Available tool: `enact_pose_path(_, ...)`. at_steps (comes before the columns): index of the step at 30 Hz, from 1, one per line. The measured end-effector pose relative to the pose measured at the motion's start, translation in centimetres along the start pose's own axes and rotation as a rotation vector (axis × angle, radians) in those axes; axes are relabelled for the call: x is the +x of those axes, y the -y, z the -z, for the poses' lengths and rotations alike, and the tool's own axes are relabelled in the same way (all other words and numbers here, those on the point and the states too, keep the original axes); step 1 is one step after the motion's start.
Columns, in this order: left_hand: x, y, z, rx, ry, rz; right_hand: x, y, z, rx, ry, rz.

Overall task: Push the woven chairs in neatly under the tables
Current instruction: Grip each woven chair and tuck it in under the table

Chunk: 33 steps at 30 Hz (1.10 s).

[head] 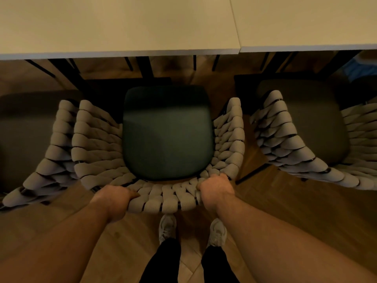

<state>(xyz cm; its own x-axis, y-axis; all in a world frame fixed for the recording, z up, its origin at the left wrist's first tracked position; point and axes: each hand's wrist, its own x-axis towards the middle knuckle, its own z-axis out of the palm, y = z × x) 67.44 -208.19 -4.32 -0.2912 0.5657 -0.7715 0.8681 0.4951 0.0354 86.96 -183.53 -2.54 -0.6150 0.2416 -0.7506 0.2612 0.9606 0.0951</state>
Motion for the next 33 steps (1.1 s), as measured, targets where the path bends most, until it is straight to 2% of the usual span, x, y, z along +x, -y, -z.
enact_pose_path(8, -0.9, -0.8, 0.6, -0.004, 0.008, 0.015, -1.7, 0.2, 0.3, 0.093, -0.002, -0.039)
enact_pose_path(12, -2.8, -0.5, 1.9, -0.080, 0.068, -0.004, -3.2, 0.6, 1.6, 0.219, 0.021, -0.045)
enact_pose_path(17, -6.2, 0.2, 3.1, -0.194, 0.041, -0.003, -4.3, 0.9, 5.3, 0.305, 0.031, -0.033)
enact_pose_path(19, -7.8, 0.5, 3.0, -0.238, 0.000, 0.036, -4.7, 1.5, 7.2, 0.306, 0.024, -0.008)
enact_pose_path(22, -10.4, 1.4, 2.8, -0.320, -0.147, 0.104, -4.5, 3.1, 8.9, 0.300, -0.052, 0.049)
enact_pose_path(25, -13.2, 3.7, 2.0, -0.286, -0.255, 0.188, -4.5, 5.2, 10.1, 0.287, -0.105, 0.089)
enact_pose_path(33, -20.9, 15.9, -2.6, -0.371, -0.276, 0.480, -3.9, 12.4, 15.2, 0.252, -0.200, 0.158)
